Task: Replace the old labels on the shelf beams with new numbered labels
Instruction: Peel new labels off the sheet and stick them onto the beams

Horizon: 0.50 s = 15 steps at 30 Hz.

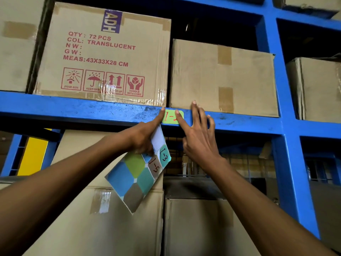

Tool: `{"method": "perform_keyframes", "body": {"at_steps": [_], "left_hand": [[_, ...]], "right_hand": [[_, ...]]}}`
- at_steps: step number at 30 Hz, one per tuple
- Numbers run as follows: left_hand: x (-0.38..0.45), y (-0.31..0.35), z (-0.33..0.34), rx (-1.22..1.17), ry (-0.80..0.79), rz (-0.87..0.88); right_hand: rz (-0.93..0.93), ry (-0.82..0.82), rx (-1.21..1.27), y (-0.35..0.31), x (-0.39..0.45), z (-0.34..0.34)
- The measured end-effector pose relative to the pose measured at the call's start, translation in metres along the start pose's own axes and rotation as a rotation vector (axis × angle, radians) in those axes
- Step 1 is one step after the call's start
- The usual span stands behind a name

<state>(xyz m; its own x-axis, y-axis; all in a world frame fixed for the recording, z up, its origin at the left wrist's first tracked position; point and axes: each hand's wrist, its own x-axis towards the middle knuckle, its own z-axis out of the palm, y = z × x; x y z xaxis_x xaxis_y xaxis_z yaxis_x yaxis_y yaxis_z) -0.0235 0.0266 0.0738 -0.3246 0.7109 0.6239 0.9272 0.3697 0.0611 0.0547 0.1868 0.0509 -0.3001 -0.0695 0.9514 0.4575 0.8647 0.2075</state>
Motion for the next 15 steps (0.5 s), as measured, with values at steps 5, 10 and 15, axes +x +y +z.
{"method": "perform_keyframes", "body": {"at_steps": [5, 10, 15], "left_hand": [[-0.017, -0.008, 0.023, 0.127, 0.002, 0.065], [-0.016, -0.011, 0.027, 0.102, 0.035, 0.074], [-0.038, -0.007, 0.038, -0.295, 0.145, 0.012]], "right_hand": [[0.039, 0.017, -0.031, 0.002, -0.017, 0.005], [0.086, -0.02, -0.055, -0.001, -0.033, 0.002], [0.151, -0.072, 0.174, -0.004, -0.05, -0.02]]}}
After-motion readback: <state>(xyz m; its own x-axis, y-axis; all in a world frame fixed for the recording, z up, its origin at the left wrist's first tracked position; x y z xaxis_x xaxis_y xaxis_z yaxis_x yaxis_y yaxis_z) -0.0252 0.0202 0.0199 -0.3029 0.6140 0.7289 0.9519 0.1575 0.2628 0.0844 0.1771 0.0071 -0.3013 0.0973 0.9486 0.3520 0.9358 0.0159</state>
